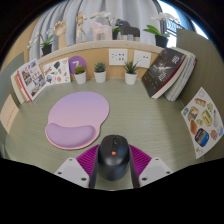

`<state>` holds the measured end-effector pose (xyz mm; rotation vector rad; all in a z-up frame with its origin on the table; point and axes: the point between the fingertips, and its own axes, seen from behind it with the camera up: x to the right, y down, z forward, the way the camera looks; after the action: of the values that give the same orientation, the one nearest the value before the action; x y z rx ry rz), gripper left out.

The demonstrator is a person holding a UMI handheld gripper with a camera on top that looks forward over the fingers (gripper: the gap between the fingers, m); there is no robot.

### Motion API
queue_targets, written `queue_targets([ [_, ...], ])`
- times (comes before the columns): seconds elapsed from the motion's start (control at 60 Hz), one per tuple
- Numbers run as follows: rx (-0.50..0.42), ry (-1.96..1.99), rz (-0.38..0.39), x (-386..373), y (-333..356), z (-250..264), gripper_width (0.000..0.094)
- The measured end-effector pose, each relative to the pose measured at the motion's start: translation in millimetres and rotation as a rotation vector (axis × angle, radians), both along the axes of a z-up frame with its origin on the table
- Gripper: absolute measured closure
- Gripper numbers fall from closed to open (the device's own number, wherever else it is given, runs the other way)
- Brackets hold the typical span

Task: Arrange mouse

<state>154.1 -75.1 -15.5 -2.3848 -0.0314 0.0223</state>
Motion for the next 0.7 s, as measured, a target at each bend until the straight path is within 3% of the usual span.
queue_targets([
  [0.3, -0.034, 0.009, 0.065, -4, 3, -2, 0.0579],
  [0.533, -0.101, 0.039, 0.033, -1, 6, 5, 0.0582],
  [0.7, 0.037, 0.031, -0.027, 13, 57, 89, 0.058],
])
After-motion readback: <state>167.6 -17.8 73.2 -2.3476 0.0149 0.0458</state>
